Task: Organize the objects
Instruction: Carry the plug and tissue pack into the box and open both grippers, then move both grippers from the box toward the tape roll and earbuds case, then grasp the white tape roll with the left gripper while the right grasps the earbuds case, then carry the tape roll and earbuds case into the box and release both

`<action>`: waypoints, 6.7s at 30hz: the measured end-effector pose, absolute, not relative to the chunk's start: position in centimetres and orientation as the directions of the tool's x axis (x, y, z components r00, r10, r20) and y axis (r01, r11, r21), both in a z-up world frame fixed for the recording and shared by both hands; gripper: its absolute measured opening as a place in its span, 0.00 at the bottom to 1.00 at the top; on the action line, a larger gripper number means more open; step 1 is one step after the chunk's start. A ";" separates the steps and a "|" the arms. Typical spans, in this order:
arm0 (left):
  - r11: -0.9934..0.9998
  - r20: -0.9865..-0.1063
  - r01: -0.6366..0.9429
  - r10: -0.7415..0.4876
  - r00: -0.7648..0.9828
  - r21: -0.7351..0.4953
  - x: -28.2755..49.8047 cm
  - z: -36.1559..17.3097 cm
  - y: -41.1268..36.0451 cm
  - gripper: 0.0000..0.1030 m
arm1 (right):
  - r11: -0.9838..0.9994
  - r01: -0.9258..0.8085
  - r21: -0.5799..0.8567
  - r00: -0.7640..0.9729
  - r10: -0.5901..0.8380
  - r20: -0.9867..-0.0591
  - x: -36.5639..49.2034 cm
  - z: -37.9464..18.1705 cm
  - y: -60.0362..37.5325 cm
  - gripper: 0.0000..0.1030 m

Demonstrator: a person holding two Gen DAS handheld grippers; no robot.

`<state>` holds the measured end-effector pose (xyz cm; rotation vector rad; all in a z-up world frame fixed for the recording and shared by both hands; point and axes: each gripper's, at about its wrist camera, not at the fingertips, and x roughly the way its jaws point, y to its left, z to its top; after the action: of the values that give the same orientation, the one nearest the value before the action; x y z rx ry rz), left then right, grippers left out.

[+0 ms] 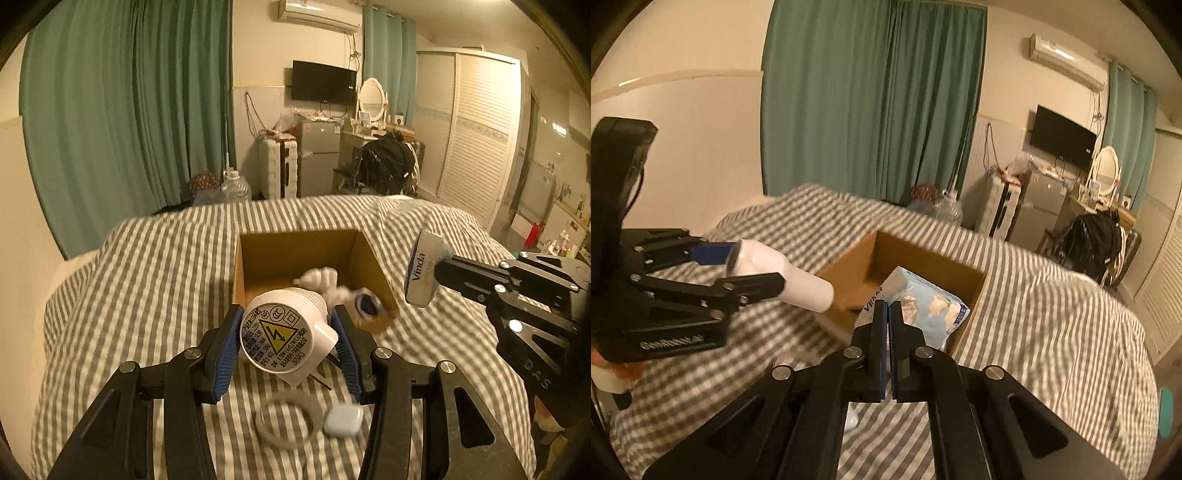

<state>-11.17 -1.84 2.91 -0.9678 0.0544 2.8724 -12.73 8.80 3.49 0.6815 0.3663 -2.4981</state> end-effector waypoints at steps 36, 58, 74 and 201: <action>-0.987 -0.718 -0.161 0.092 -0.690 0.029 -29.4 -7.8 -1.0 0.51 | -0.862 0.504 0.052 -0.612 -0.399 -0.683 -33.5 -5.6 7.1 0.01; -0.997 -0.539 -0.060 0.031 -0.842 0.037 -16.6 3.2 -3.4 0.97 | -0.917 0.399 -0.014 -0.800 -0.341 -0.494 -22.0 6.9 12.3 0.82; -1.000 -0.557 -0.008 0.009 -0.831 -0.005 -9.8 0.5 -3.2 0.99 | -0.912 0.410 -0.015 -0.815 -0.359 -0.456 -12.7 6.2 12.0 0.87; -0.986 -0.757 -0.141 0.026 -0.653 0.088 -31.4 -9.6 -0.2 0.83 | -0.924 0.380 0.039 -0.598 -0.278 -0.751 -37.8 -7.0 7.4 0.55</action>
<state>-31.37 -0.23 -9.55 -1.2638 0.2117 2.7674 -37.79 7.39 -7.04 1.1509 0.1760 -2.5135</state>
